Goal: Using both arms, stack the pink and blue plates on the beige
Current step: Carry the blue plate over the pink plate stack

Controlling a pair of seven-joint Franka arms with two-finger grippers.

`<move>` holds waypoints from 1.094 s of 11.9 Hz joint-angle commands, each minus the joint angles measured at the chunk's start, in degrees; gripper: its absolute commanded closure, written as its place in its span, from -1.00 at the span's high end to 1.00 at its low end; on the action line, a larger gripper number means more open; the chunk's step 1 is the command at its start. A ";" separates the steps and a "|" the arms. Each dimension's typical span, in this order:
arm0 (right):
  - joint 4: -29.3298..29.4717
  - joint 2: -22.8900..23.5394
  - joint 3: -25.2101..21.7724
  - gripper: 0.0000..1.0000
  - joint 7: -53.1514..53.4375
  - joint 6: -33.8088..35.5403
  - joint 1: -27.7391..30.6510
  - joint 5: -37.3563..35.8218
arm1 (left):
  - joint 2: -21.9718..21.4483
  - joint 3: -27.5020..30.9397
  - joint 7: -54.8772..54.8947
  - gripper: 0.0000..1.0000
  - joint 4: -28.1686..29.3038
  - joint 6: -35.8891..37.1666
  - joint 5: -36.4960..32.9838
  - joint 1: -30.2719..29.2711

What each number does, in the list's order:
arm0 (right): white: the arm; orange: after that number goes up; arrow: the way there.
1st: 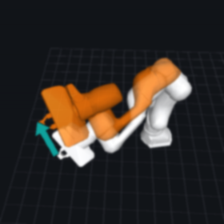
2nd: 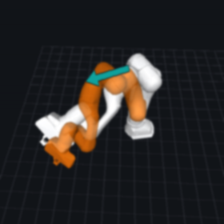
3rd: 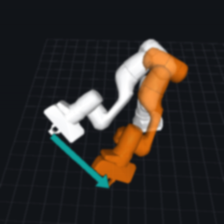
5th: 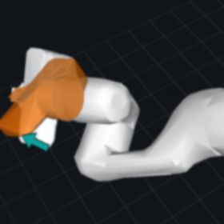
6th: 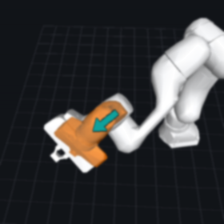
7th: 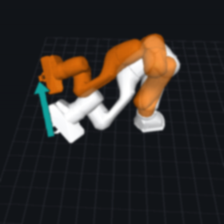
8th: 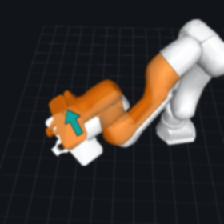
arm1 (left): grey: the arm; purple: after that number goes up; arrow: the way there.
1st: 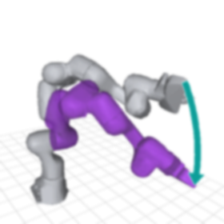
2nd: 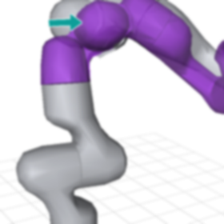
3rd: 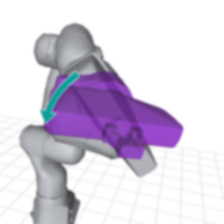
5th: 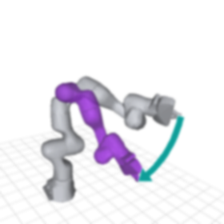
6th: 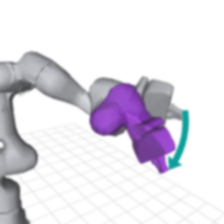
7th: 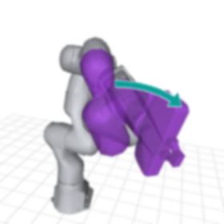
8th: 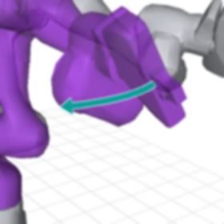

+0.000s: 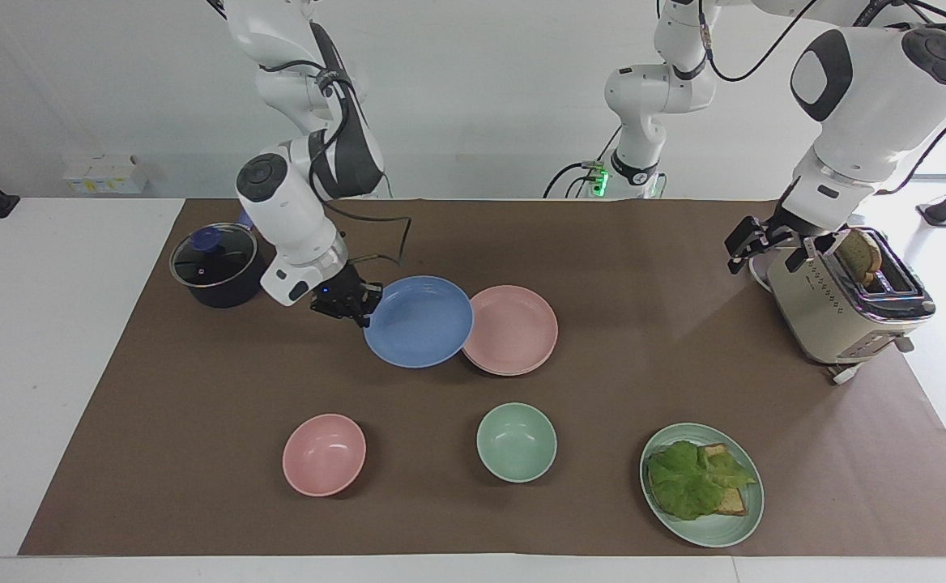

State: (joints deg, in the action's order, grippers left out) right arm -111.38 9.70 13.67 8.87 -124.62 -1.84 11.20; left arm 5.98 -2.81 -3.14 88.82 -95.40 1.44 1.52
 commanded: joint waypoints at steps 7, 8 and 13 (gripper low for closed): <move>1.16 3.22 1.18 -1.00 16.78 -8.62 -10.11 1.64 | -0.27 -0.44 0.59 1.00 -0.13 0.91 -0.74 -0.64; 1.69 3.83 1.18 -1.00 17.31 -9.41 -10.89 1.63 | -0.27 -0.44 0.59 1.00 -0.13 0.91 -0.74 -0.64; -0.14 5.34 1.18 -1.00 17.85 -10.38 -11.87 1.37 | -0.27 -0.44 0.59 1.00 -0.13 0.91 -0.74 -0.64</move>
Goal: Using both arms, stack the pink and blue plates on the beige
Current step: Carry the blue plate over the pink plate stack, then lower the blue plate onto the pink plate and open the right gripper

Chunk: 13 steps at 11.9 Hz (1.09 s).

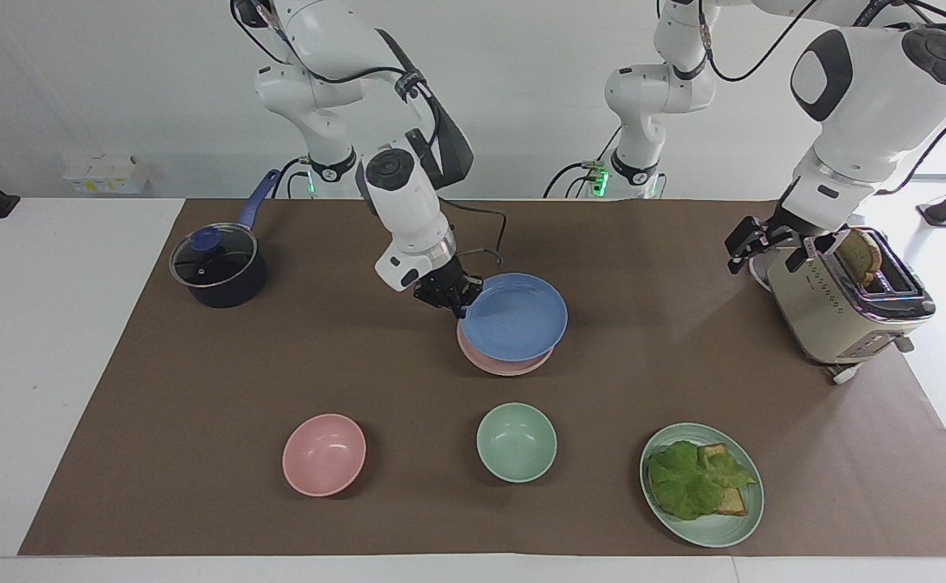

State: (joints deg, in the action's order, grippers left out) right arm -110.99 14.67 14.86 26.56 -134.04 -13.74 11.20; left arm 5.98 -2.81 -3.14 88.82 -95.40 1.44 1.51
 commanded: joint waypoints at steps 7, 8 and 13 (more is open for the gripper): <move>-3.17 1.15 -0.18 -0.94 -0.63 -3.25 0.64 0.58 | -0.27 -0.44 0.59 1.00 -0.13 0.91 -0.74 -0.64; -3.26 1.15 -0.18 -0.88 -0.71 -3.07 0.64 0.58 | -0.27 -0.44 0.59 1.00 -0.13 0.91 -0.74 -0.64; -2.57 1.68 -0.18 0.13 -0.80 -3.07 0.47 0.05 | -0.27 -0.44 0.59 1.00 -0.13 0.91 -0.74 -0.64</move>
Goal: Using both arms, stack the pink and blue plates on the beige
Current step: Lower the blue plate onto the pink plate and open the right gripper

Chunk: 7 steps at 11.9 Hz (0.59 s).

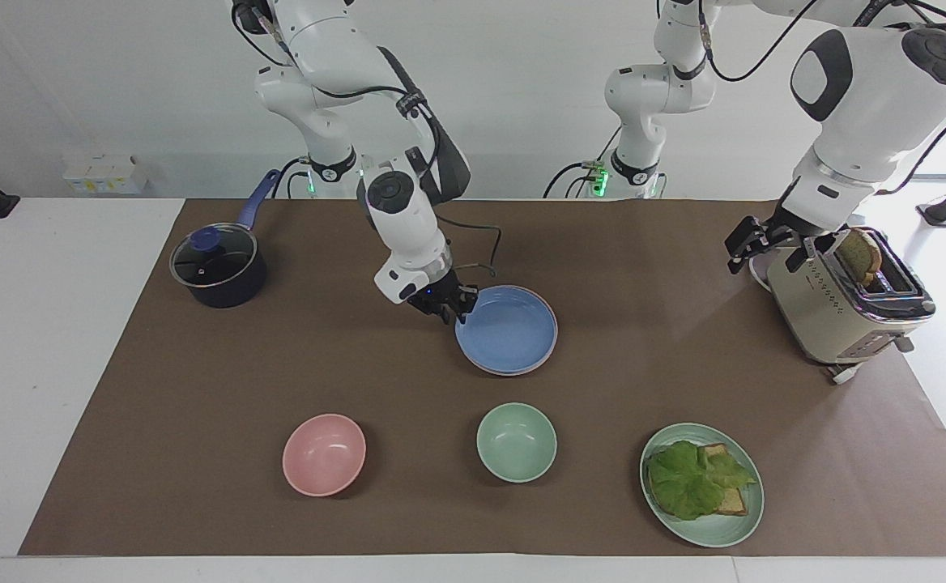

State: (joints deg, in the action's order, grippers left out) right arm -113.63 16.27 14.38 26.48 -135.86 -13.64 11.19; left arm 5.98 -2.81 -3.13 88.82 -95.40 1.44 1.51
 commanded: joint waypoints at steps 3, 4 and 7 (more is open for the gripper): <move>1.65 -0.44 0.12 0.85 -0.72 -0.64 0.54 -0.03 | -0.27 -0.44 0.59 1.00 -0.13 0.91 -0.74 -0.64; 2.52 -1.15 -0.32 1.00 -0.81 -0.29 0.80 -0.55 | -0.27 -0.44 0.59 1.00 -0.13 0.91 -0.74 -0.64; 3.85 -4.92 -0.50 1.00 -0.99 3.57 5.01 -7.38 | -0.27 -0.44 0.58 1.00 -0.13 0.83 -0.74 -0.64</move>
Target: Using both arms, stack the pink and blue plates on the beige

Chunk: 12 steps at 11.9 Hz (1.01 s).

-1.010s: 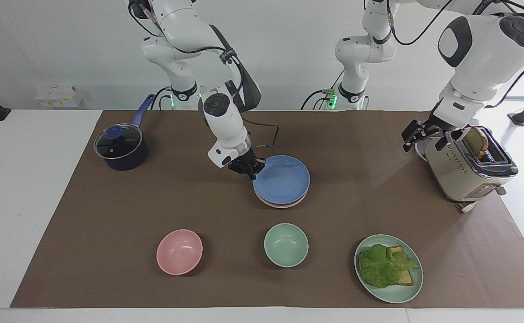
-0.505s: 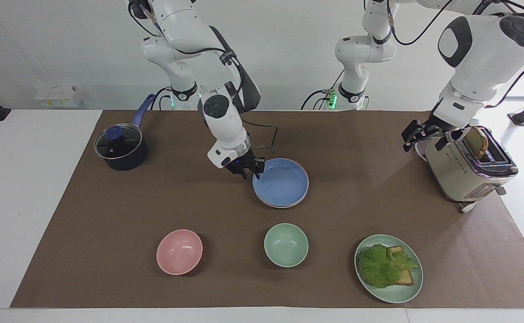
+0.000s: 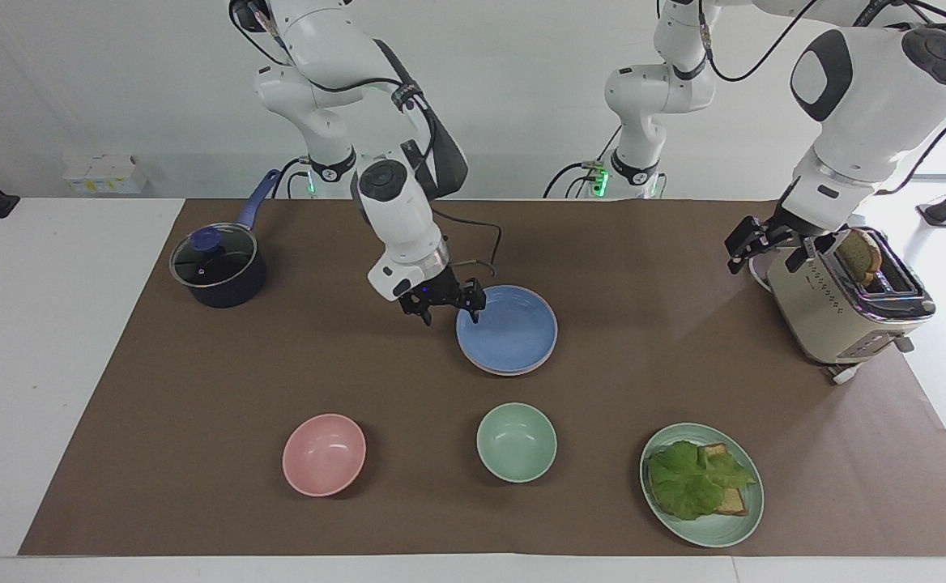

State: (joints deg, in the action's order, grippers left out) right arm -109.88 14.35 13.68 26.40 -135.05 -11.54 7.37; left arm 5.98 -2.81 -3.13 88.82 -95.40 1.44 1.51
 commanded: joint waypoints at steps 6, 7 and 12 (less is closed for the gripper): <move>3.87 -13.89 0.21 1.00 -4.58 19.43 12.41 -10.18 | -0.27 -0.44 0.50 1.00 -0.13 0.91 -0.74 -0.64; 6.32 -14.95 0.21 1.00 -5.82 23.56 13.64 -10.09 | -0.27 -0.44 0.58 1.00 -0.13 0.83 -0.74 -0.64; 15.22 -15.32 -1.37 1.00 -12.50 36.60 16.11 -10.27 | -0.27 -0.44 0.59 1.00 -0.13 0.91 -0.74 -0.64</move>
State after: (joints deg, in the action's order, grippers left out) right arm -96.63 -2.08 12.81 16.26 -100.63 3.71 -1.73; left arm 5.98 -2.81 -3.13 88.82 -95.40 1.44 1.51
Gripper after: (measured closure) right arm 0.000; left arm 0.000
